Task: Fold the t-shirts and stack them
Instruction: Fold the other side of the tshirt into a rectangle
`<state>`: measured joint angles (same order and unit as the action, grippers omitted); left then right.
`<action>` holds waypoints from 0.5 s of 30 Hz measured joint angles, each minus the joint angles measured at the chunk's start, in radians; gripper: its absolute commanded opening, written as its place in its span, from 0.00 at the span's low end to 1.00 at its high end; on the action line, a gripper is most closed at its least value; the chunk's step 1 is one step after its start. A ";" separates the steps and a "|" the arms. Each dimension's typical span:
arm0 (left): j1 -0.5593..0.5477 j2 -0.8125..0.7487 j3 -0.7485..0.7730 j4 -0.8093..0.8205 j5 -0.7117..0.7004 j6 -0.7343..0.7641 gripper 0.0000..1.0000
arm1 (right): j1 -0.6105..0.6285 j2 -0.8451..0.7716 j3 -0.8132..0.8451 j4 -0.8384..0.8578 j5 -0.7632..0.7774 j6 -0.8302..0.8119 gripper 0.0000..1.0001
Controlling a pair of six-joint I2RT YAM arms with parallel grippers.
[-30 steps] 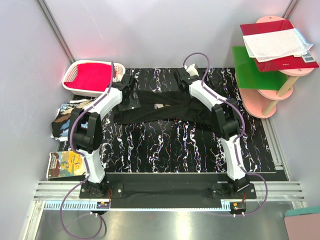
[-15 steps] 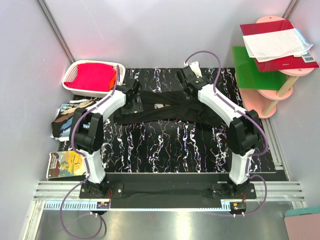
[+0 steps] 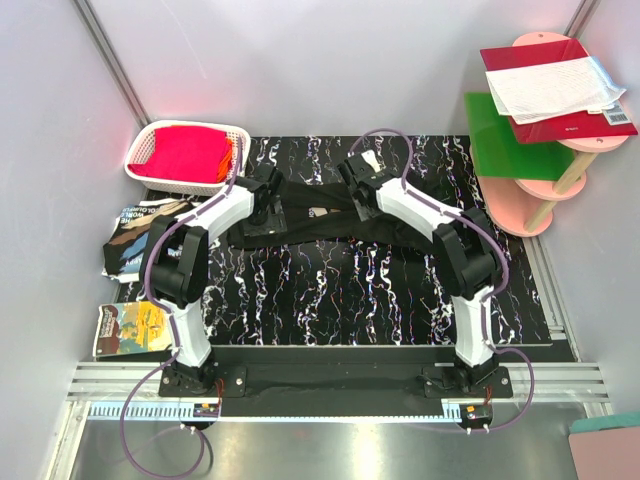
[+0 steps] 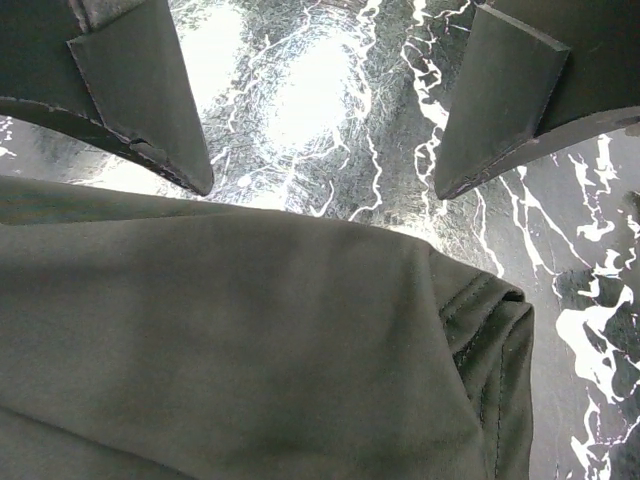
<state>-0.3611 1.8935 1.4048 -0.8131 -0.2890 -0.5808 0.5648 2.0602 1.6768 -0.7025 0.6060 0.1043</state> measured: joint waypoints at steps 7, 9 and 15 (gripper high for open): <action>-0.001 0.000 -0.005 0.000 -0.003 0.000 0.99 | 0.000 0.091 0.071 -0.043 -0.002 0.002 0.76; -0.001 0.000 -0.005 0.000 -0.003 0.000 0.99 | 0.000 0.112 0.087 -0.051 0.005 0.003 0.73; -0.001 0.000 -0.007 0.000 -0.007 0.000 0.99 | 0.000 0.151 0.095 -0.073 0.038 0.010 0.51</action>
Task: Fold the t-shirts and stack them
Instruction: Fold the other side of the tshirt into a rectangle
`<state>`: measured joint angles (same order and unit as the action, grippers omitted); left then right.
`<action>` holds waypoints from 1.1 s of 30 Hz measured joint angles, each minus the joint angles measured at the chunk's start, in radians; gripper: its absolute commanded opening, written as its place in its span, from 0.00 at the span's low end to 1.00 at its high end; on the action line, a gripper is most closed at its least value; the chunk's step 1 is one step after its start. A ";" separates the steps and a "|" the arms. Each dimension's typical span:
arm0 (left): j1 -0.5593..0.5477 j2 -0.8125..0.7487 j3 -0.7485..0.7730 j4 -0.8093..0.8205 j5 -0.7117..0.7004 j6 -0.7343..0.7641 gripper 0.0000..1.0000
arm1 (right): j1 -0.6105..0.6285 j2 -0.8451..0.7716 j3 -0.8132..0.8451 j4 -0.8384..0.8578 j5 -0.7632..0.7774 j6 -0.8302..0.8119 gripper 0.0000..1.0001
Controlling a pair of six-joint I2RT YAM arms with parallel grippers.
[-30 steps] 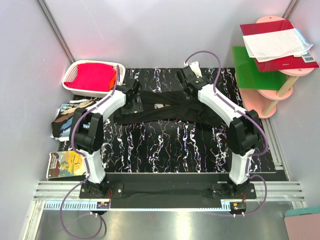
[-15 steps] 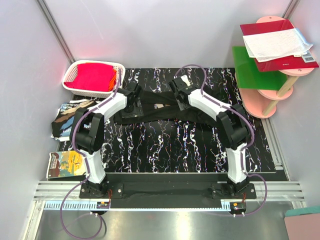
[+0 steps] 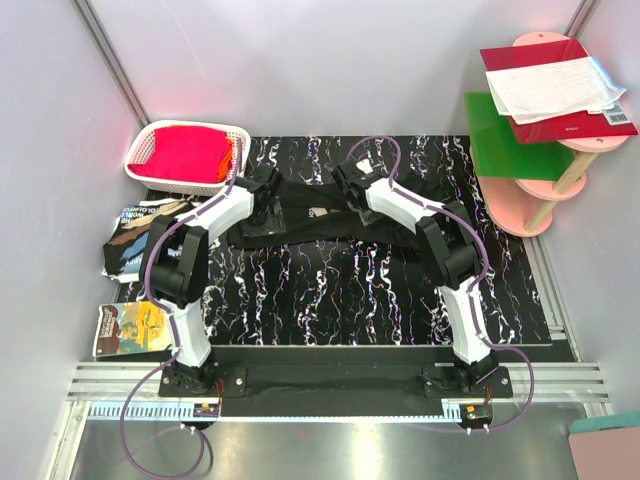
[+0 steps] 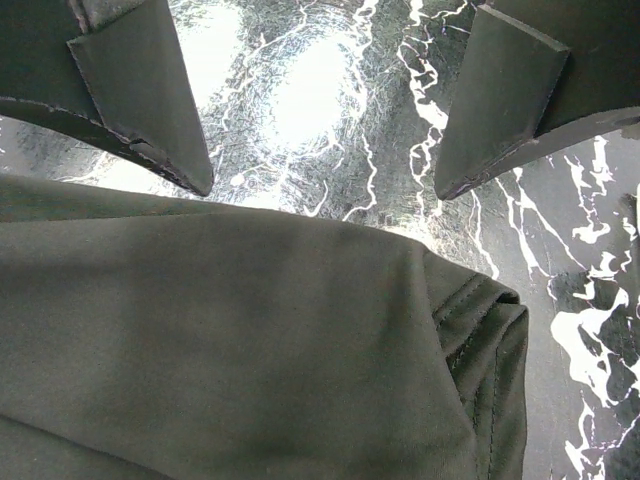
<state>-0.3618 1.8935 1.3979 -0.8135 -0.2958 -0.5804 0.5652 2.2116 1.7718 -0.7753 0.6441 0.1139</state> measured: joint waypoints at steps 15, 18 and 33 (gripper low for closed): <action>0.000 0.000 -0.002 0.000 -0.004 0.000 0.99 | 0.000 0.009 0.007 -0.027 0.079 0.023 0.06; 0.000 0.000 -0.002 0.000 -0.004 0.000 0.99 | 0.000 -0.004 0.007 -0.031 0.133 0.028 0.00; 0.000 0.000 -0.002 0.000 -0.006 0.000 0.99 | -0.149 -0.034 0.051 -0.030 0.346 0.040 0.00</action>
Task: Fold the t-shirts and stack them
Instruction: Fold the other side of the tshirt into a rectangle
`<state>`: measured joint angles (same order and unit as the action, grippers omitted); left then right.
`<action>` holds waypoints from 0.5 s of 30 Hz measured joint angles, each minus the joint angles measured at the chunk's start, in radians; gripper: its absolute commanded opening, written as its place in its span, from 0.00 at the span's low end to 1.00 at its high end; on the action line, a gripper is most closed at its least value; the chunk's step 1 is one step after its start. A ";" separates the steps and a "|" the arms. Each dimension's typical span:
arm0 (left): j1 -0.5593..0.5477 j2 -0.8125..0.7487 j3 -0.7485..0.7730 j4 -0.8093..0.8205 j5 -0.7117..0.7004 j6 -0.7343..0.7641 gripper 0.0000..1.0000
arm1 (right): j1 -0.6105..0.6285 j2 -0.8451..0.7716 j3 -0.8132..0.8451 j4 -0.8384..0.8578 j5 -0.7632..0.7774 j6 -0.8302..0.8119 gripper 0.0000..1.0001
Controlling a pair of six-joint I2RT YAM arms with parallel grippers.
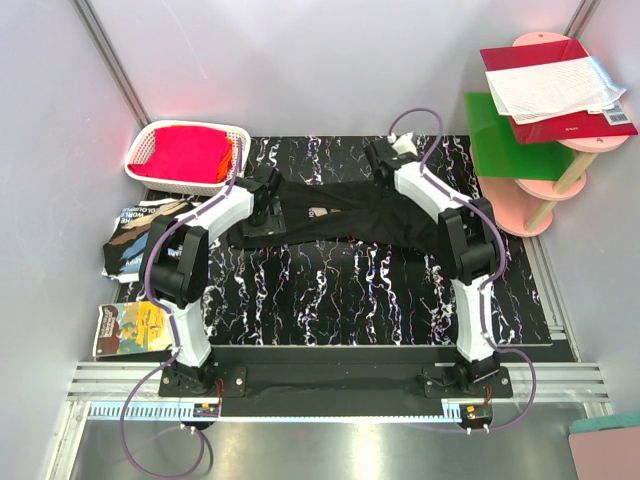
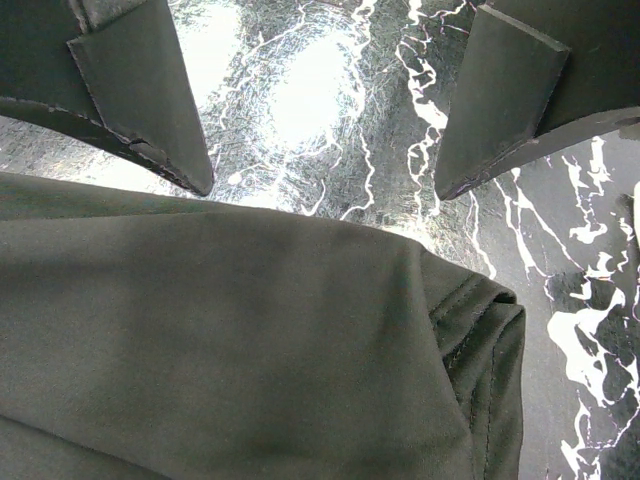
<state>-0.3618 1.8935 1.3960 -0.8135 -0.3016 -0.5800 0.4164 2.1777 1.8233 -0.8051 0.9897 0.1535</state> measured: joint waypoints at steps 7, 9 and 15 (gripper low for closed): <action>0.000 0.000 0.000 -0.001 -0.007 0.000 0.99 | -0.087 0.044 0.022 0.011 0.046 -0.024 0.04; 0.000 0.000 0.000 -0.001 -0.007 0.000 0.99 | -0.098 0.080 0.043 0.031 0.066 -0.046 0.06; 0.000 0.000 -0.004 0.001 -0.007 0.001 0.99 | -0.105 0.212 0.109 0.127 0.126 -0.127 0.22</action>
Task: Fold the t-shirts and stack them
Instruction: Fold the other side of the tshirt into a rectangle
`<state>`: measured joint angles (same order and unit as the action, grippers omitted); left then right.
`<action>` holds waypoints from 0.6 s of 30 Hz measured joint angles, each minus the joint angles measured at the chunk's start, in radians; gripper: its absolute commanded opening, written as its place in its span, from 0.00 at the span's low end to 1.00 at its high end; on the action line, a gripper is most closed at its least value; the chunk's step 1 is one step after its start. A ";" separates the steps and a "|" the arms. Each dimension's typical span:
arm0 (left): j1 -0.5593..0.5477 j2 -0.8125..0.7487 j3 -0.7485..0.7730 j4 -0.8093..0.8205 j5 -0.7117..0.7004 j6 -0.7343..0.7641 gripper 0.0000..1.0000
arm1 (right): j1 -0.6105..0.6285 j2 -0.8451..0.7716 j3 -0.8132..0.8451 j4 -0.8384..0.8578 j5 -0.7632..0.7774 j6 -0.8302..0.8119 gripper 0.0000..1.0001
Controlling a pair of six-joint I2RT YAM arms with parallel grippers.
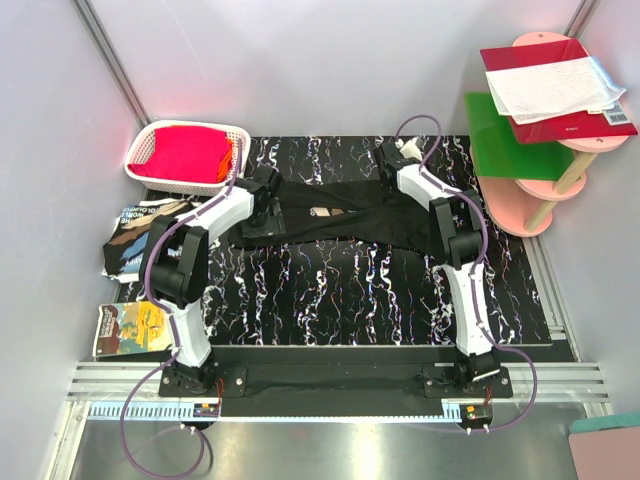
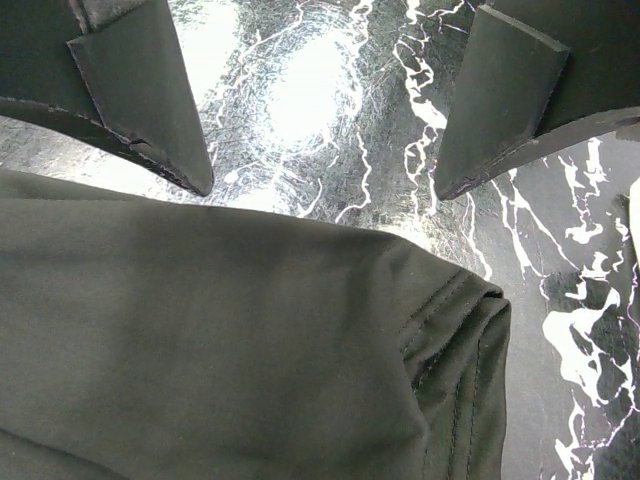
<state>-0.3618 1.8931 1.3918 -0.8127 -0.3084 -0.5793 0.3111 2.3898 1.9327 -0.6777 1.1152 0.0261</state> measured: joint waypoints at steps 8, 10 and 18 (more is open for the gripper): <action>0.000 -0.024 -0.032 -0.006 -0.023 0.009 0.99 | 0.010 -0.111 -0.126 0.113 -0.034 -0.040 1.00; 0.000 -0.029 -0.023 -0.009 -0.039 0.014 0.99 | 0.028 -0.206 -0.201 0.138 -0.036 -0.048 1.00; 0.016 0.055 0.124 -0.016 -0.058 0.020 0.91 | 0.174 -0.516 -0.316 0.222 -0.038 -0.056 0.99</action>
<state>-0.3458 1.9480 1.5154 -0.8291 -0.3660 -0.5594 0.4854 1.8736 1.6165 -0.4557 1.0775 -0.0299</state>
